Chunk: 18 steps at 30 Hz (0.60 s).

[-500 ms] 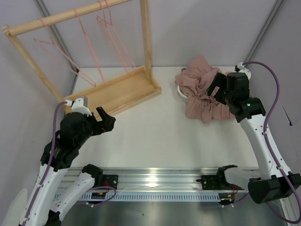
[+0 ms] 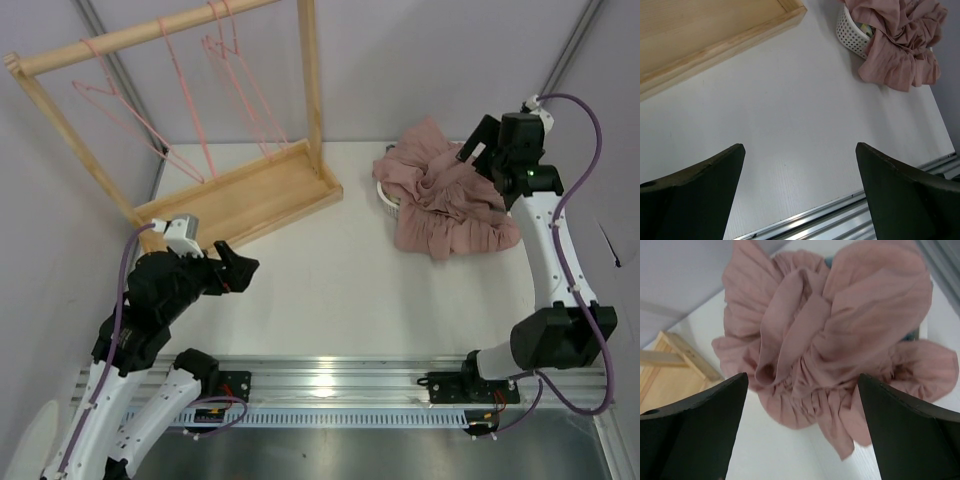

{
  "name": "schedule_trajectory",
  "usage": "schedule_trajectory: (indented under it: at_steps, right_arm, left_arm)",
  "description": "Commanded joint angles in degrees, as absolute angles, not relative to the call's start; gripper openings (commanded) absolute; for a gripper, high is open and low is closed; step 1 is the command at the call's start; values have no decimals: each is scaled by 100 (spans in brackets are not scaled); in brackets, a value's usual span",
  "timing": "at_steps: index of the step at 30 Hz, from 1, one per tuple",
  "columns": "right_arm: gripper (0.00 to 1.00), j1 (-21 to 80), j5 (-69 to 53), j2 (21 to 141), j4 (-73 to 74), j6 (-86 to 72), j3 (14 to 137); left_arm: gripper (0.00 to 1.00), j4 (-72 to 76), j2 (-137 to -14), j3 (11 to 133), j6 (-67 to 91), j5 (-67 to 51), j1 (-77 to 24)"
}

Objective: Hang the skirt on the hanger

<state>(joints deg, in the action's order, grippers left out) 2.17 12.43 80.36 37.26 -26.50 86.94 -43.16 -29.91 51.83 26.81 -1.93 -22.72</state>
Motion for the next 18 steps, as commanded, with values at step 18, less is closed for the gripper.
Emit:
schedule_trajectory:
  at_steps: [18]
  right_arm:
    - [76, -290, 1318, 10995, 3252, -1678, 10749]
  left_arm:
    - [99, -3155, -3050, 4562, 2619, -686, -2285]
